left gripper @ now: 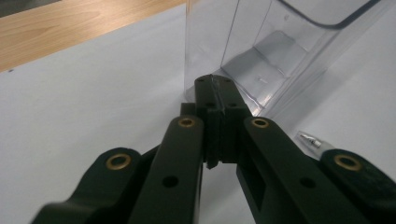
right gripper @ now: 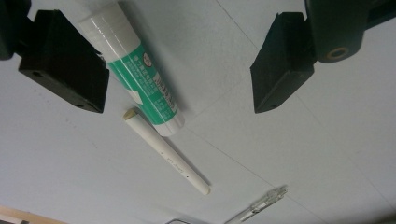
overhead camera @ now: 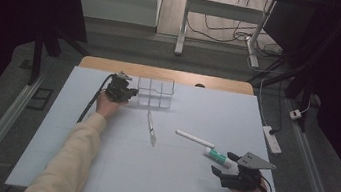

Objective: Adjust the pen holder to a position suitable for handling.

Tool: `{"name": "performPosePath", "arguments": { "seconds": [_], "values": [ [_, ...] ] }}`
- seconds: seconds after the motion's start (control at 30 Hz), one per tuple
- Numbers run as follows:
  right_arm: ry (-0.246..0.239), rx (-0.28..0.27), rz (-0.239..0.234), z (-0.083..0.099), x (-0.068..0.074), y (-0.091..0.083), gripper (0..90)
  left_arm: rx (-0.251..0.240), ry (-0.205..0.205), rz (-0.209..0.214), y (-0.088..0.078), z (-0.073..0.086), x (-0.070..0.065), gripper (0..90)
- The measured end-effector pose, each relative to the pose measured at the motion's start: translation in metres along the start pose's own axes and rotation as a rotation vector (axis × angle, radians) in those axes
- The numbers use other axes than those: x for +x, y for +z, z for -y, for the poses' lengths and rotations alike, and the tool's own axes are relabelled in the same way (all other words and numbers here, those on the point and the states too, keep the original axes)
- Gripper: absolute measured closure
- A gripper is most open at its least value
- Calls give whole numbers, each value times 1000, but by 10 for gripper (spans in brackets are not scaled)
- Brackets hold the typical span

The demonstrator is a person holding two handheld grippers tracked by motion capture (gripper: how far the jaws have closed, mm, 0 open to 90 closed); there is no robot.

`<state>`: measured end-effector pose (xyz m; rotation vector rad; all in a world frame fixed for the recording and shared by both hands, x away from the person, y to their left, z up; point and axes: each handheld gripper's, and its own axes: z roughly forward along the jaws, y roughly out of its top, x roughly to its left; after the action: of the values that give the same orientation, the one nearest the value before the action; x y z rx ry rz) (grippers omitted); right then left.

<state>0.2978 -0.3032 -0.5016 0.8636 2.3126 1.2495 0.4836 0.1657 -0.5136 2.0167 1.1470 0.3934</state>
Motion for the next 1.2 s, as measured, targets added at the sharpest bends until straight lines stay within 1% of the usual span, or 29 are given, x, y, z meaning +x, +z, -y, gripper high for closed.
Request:
{"name": "performPosePath", "arguments": {
  "seconds": [0.2, 0.57, 0.67, 0.7, 1.0, 1.07, 1.1, 1.2],
  "values": [
    [1, 1, -5, 0, 0, 1, 192, 0, -3, 16, 6, -5, -7, 891],
    [1, 9, -3, 1, -1, 0, 192, 10, 16, 26, 14, -12, -17, 891],
    [2, 6, 1, 1, 0, 1, 192, 13, 18, 27, 15, -12, -18, 891],
    [4, 5, -7, 1, -1, 1, 192, 15, 17, 28, 16, -12, -18, 891],
    [-2, 17, -4, 2, 0, 2, 192, 15, 8, 36, 19, -12, -18, 891],
    [-1, 17, -4, 2, 0, 2, 192, 18, 19, 37, 18, -12, -18, 890],
    [-1, 16, -8, 2, 0, 2, 192, 21, 26, 30, 17, -12, -18, 891],
    [3, 11, -9, 2, -1, 1, 192, 32, 60, 22, 8, -13, -16, 892]
  ]
}}
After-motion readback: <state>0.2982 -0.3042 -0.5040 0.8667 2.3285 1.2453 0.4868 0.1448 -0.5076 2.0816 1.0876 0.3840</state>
